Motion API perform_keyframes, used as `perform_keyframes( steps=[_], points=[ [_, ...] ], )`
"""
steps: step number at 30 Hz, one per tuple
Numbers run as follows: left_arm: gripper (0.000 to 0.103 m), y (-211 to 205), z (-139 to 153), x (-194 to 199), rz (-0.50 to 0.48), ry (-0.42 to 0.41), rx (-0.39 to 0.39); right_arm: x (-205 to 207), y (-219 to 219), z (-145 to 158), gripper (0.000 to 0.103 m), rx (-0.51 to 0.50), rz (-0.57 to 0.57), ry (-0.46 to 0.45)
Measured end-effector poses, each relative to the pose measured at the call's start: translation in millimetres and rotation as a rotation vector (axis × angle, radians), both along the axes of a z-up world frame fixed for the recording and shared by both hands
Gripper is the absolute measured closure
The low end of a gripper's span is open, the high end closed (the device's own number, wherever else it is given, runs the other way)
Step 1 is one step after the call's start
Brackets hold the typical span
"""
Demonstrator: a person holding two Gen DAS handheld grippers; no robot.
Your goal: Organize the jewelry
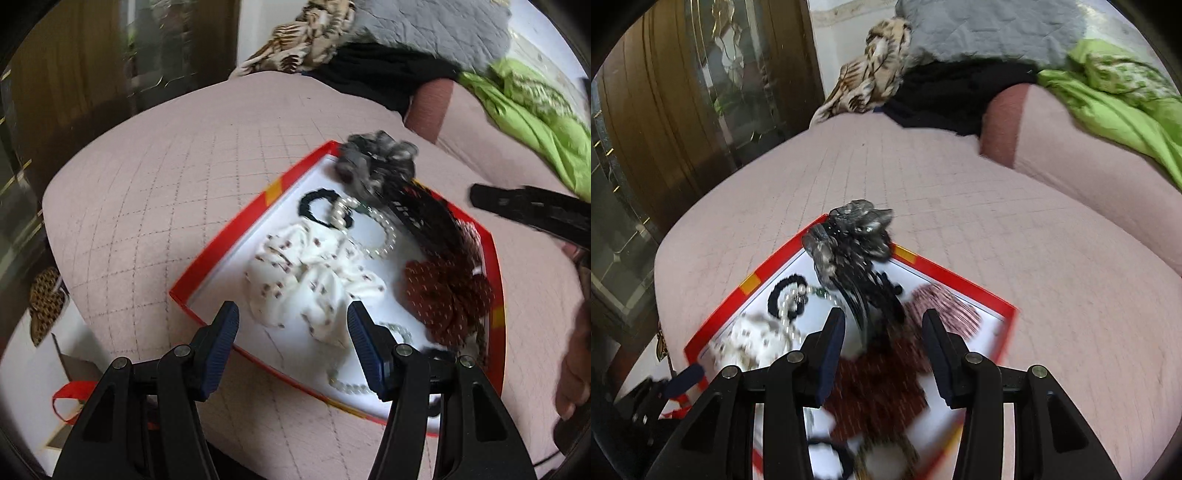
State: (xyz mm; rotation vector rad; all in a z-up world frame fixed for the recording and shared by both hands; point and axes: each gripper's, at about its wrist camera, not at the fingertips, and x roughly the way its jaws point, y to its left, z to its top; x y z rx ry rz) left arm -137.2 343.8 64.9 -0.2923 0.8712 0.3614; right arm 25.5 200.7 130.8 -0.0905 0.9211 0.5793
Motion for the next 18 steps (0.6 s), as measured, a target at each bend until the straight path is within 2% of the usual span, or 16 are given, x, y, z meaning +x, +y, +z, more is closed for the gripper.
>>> perform_keyframes(
  steps=[3,4,5,7,12,13,15,18],
  points=[
    [0.043,6.1,-0.1,-0.7,0.011,-0.017,-0.007,20.7,19.5,-17.7,0.058,-0.026,-0.008,0.046],
    [0.043,8.2,-0.3,-0.7,0.01,-0.021,-0.011,26.3,24.8,-24.4,0.071,-0.043,-0.009,0.066],
    [0.043,9.9,-0.5,-0.8,0.011,-0.024,-0.015,30.5,28.3,-31.1,0.079,-0.048,-0.007,0.095],
    [0.043,12.7,0.2,-2.3,0.015,-0.035,-0.025,31.5,29.3,-39.1,0.079,-0.022,0.004,0.147],
    [0.042,12.8,0.2,-1.8,0.017,-0.042,-0.038,18.7,31.7,-31.8,0.078,-0.032,0.072,0.149],
    [0.042,12.3,0.2,-1.8,0.014,-0.042,-0.04,19.9,29.9,-27.8,0.077,-0.026,0.066,0.141],
    [0.042,10.5,0.1,-2.4,0.009,-0.042,-0.037,25.3,27.3,-14.6,0.069,-0.017,0.036,0.089],
    [0.042,6.9,-0.3,-3.0,0.008,-0.044,-0.023,46.3,35.1,1.2,0.068,-0.002,-0.02,0.04]
  ],
)
